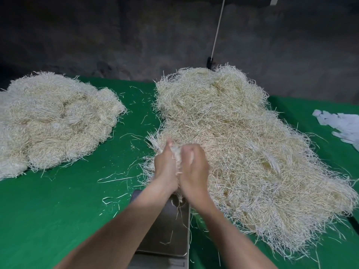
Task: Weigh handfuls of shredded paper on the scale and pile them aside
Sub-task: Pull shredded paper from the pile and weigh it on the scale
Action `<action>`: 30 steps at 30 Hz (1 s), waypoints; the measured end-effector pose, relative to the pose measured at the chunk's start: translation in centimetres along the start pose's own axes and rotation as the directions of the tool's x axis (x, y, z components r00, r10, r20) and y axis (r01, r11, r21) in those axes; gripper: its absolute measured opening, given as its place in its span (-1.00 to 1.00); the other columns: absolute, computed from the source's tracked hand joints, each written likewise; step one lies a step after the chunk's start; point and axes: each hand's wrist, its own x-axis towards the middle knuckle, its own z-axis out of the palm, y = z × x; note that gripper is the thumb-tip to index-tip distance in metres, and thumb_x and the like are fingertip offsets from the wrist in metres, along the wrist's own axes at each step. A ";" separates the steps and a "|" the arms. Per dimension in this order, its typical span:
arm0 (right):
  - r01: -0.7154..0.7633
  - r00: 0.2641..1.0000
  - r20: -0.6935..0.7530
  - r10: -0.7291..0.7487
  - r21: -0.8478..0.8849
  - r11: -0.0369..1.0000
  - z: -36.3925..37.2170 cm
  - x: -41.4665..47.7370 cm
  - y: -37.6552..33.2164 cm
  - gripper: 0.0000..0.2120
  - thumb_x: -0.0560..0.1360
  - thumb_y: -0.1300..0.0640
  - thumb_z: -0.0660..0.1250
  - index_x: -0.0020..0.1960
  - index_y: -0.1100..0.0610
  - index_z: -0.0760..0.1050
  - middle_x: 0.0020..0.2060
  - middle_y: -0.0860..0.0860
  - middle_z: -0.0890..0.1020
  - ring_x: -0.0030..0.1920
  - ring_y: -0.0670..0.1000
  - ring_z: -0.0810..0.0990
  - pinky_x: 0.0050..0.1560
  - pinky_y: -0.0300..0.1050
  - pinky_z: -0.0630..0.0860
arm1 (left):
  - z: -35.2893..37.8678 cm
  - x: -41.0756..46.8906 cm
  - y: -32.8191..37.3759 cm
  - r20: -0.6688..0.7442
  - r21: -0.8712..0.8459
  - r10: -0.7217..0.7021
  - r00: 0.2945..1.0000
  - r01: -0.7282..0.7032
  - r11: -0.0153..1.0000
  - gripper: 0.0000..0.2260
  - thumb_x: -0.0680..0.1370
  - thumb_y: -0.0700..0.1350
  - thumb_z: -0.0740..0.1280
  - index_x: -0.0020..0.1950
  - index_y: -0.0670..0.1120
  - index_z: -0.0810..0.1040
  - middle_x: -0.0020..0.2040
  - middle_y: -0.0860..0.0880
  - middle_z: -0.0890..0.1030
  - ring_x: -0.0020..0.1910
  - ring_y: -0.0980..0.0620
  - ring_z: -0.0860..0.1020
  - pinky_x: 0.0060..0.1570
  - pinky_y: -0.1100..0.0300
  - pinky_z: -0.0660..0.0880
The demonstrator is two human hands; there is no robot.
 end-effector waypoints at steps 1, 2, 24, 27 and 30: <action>-0.046 0.999 -0.015 0.047 0.049 0.998 -0.6 1.1 0.1 -0.76 0.60 -0.05 0.12 -0.17 0.00 0.42 -0.26 -0.03 0.49 -0.35 -0.14 0.38 -0.34 -0.27 0.32 | 0.1 -0.1 -0.5 -0.014 0.094 0.035 0.999 -0.033 0.995 -0.70 0.62 0.09 0.17 -0.05 -0.13 0.48 -0.34 -0.09 0.53 -0.48 0.15 0.57 -0.52 0.35 0.43; -0.073 0.995 -0.057 0.077 0.079 0.994 -1.1 2.0 0.2 -0.72 0.61 0.02 0.14 -0.21 0.10 0.44 -0.35 -0.01 0.45 -0.41 -0.10 0.32 -0.39 -0.24 0.27 | 0.4 -0.6 -0.7 -0.020 0.154 0.042 0.999 -0.038 0.987 -0.72 0.62 0.12 0.16 0.11 -0.08 0.42 -0.17 -0.11 0.58 -0.29 0.22 0.62 -0.34 0.33 0.53; -0.132 0.967 0.221 0.130 -0.006 0.991 0.5 -1.3 -0.7 -0.80 0.54 0.01 0.25 -0.22 -0.08 0.57 -0.30 -0.17 0.64 -0.23 -0.19 0.60 -0.25 -0.39 0.46 | -5.1 -1.6 -1.2 0.201 0.695 0.503 0.841 -0.484 0.531 -0.68 0.57 -0.34 0.10 0.23 0.00 0.29 -0.19 0.06 0.47 -0.31 0.08 0.48 -0.42 0.30 0.37; -0.152 0.987 0.050 0.150 0.032 0.988 1.7 -1.8 -0.4 -0.70 0.56 0.18 0.20 -0.31 -0.06 0.50 -0.42 -0.15 0.55 -0.37 -0.20 0.49 -0.34 -0.32 0.36 | -5.3 -1.4 -0.3 0.288 0.758 0.591 0.753 -0.557 0.340 -0.69 0.58 -0.27 0.10 0.29 -0.02 0.29 -0.11 -0.06 0.56 -0.19 -0.07 0.51 -0.24 0.14 0.32; -0.215 0.977 0.020 0.214 0.076 0.974 2.7 -2.2 -0.7 -0.68 0.59 0.17 0.17 -0.32 0.03 0.47 -0.49 -0.11 0.47 -0.45 -0.14 0.40 -0.41 -0.23 0.29 | -5.4 -0.9 0.4 0.306 0.729 0.495 0.813 -0.535 0.427 -0.80 0.65 0.02 0.04 0.19 0.03 0.35 -0.15 0.09 0.54 -0.20 0.04 0.48 -0.15 0.12 0.39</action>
